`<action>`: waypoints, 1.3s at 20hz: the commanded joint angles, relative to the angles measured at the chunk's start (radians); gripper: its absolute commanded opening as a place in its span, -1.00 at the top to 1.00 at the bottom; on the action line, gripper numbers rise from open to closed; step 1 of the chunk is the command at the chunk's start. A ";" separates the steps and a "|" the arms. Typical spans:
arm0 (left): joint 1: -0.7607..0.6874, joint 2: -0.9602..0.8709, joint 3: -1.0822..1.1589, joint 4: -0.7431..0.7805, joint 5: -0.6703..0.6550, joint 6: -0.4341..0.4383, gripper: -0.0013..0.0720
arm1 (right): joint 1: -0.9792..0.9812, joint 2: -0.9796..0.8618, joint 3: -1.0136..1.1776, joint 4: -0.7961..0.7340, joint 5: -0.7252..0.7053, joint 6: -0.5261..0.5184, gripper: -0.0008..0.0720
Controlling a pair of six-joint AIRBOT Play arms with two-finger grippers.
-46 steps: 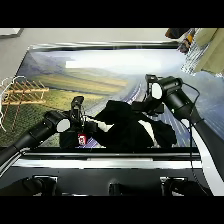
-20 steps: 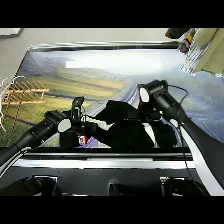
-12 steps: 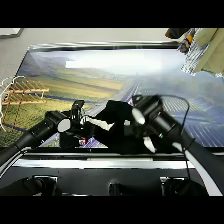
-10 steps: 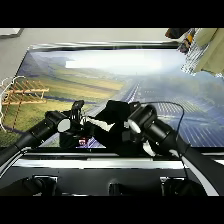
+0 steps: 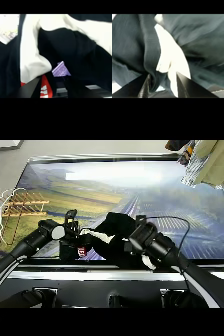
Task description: Fold the clothes and pants, and hang the long-sleeved shirts on hangers.
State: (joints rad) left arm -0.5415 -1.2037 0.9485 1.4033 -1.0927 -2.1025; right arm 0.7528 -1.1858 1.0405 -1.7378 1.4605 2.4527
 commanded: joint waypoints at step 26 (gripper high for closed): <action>-0.193 -0.076 0.002 -0.023 0.366 0.245 -0.79 | -0.146 -0.017 0.018 0.102 0.008 -0.060 0.84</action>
State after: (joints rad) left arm -0.6678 -1.2430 0.9485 1.3872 -0.8471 -1.9102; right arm 0.6266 -1.2255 1.0573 -1.6173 1.4502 2.3951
